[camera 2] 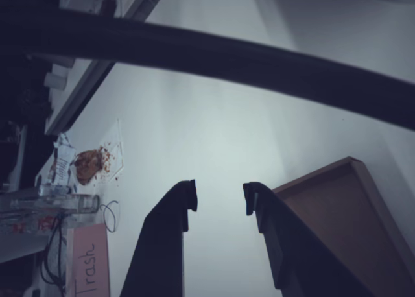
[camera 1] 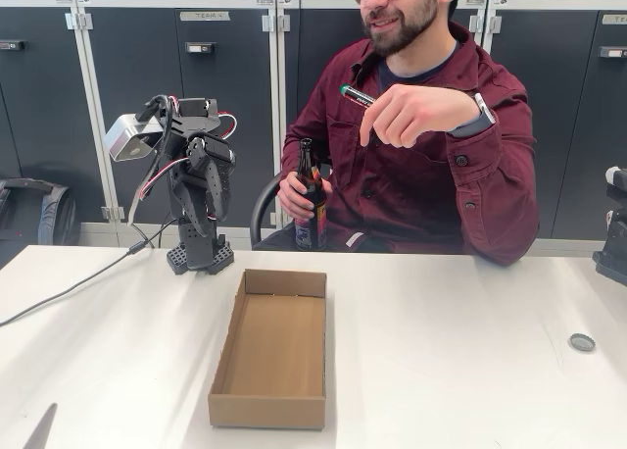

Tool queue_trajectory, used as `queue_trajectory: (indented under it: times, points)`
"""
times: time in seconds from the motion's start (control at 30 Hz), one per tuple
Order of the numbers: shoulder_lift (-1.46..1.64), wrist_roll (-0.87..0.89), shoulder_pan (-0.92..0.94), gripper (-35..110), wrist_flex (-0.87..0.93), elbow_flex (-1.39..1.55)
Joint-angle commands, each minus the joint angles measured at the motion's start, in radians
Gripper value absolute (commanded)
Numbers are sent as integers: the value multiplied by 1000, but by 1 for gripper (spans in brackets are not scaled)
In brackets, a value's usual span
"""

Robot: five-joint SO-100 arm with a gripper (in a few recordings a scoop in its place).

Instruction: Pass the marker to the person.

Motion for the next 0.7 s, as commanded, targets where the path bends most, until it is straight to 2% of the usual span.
queue_trajectory:
  times: [0.0, 0.67]
  points:
    - [57, -11, 2, 15, -18, -14]
    - [61, -11, -8, 15, -3, -18]
